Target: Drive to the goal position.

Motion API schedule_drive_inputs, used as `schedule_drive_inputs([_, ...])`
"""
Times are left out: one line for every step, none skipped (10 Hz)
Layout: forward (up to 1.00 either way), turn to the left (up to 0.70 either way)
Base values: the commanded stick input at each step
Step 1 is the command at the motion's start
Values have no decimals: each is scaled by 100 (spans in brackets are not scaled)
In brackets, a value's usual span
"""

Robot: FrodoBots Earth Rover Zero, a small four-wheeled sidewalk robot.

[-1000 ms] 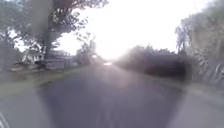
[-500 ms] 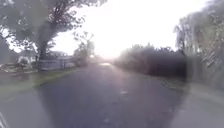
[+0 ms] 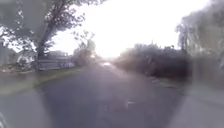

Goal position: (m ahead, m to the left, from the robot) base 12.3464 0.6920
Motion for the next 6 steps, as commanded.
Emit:
schedule_drive_inputs([100, 0])
schedule_drive_inputs([100, 0])
schedule_drive_inputs([100, 0])
schedule_drive_inputs([100, 0])
schedule_drive_inputs([100, 0])
schedule_drive_inputs([100, 0])
